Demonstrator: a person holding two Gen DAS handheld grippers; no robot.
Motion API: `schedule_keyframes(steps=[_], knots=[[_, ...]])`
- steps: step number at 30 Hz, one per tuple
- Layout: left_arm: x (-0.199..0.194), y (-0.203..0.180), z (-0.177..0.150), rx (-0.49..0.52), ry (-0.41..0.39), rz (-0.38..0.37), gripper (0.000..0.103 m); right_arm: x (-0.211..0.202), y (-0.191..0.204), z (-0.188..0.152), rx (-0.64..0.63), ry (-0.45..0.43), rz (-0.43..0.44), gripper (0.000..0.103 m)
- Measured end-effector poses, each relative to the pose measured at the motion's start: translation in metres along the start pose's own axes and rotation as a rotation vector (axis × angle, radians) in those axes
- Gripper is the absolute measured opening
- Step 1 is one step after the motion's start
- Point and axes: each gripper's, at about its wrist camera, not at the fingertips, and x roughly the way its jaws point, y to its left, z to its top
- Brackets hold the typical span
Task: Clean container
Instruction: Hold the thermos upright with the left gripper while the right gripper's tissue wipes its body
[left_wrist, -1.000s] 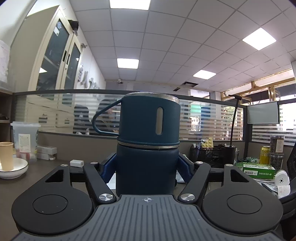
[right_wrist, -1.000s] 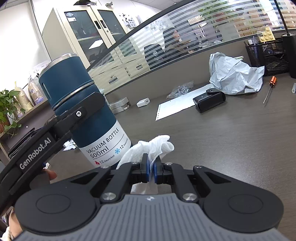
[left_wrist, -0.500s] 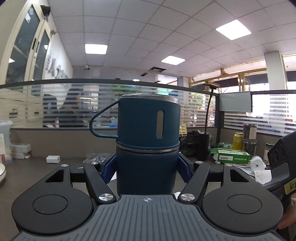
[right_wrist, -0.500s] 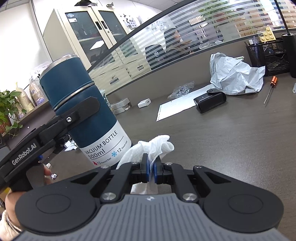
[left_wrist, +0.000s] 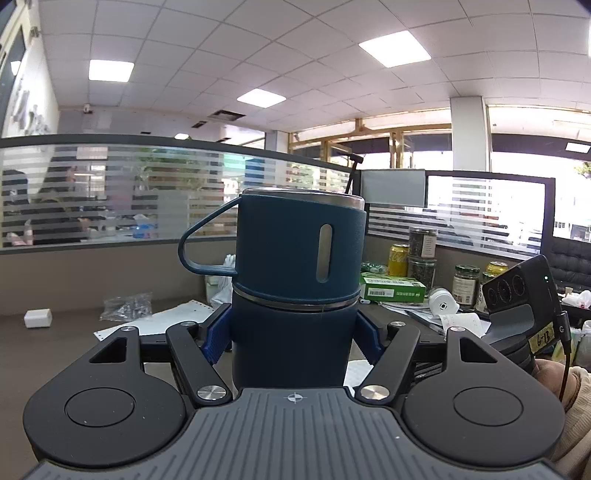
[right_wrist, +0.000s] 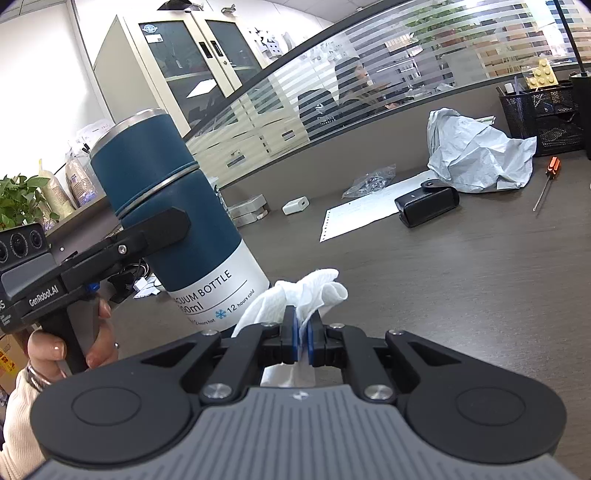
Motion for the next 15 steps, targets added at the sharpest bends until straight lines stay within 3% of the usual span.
schedule_keyframes(steps=[5, 8, 15], knots=[[-0.0004, 0.0052, 0.0001, -0.01, 0.007, -0.045, 0.076, 0.0008, -0.0002, 0.0004, -0.001, 0.002, -0.005, 0.01], [-0.0002, 0.006, 0.0, -0.02, 0.02, -0.046, 0.085, 0.0015, 0.0001, 0.0005, -0.002, 0.004, -0.008, 0.01], [-0.0084, 0.0032, 0.0003, -0.02, -0.012, -0.03, 0.092, 0.0061, -0.0018, -0.0002, 0.01, 0.012, -0.006, 0.01]])
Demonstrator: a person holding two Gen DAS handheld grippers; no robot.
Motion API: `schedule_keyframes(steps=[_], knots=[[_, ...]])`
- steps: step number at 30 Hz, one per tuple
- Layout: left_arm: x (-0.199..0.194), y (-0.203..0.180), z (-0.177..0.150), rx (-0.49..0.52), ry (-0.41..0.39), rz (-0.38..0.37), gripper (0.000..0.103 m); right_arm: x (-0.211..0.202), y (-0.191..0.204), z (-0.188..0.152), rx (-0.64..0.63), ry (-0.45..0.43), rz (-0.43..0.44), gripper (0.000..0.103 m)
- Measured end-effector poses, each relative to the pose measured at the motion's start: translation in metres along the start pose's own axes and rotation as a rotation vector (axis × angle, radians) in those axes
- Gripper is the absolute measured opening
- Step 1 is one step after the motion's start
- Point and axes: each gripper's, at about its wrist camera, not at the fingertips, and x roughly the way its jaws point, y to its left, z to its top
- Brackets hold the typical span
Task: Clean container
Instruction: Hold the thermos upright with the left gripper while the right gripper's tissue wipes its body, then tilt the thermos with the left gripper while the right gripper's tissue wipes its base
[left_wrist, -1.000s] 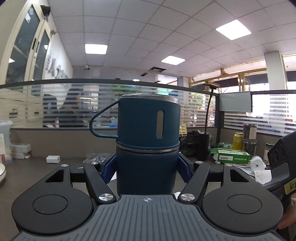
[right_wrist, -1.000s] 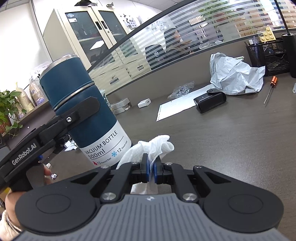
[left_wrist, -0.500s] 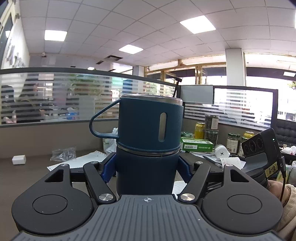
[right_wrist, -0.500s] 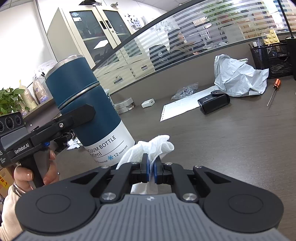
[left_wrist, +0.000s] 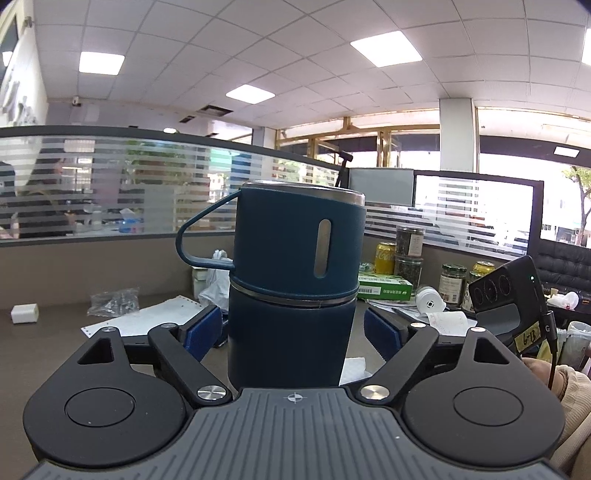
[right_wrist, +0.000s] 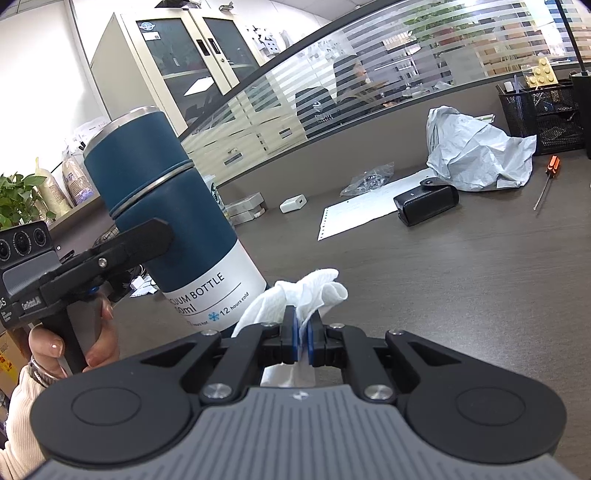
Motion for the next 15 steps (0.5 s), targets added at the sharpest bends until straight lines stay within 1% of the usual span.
schedule_keyframes(steps=[1, 2, 3, 11, 15], knots=[[-0.001, 0.0, 0.001, -0.003, -0.006, 0.001, 0.094, 0.001, -0.001, 0.0, 0.004, 0.002, 0.002, 0.01], [-0.001, -0.002, 0.002, -0.01, -0.019, 0.009, 0.102, 0.001, -0.001, 0.0, 0.008, 0.002, 0.003, 0.01], [-0.002, -0.003, 0.003, -0.018, -0.032, 0.017, 0.103, 0.002, -0.002, 0.0, 0.012, 0.002, 0.005, 0.01], [-0.014, -0.005, 0.016, -0.093, -0.106, 0.035, 0.103, 0.0, -0.002, 0.0, 0.026, -0.012, 0.021, 0.01], [-0.016, -0.003, 0.023, -0.183, -0.107, 0.052, 0.103, -0.005, -0.002, 0.002, 0.03, -0.04, 0.025, 0.01]])
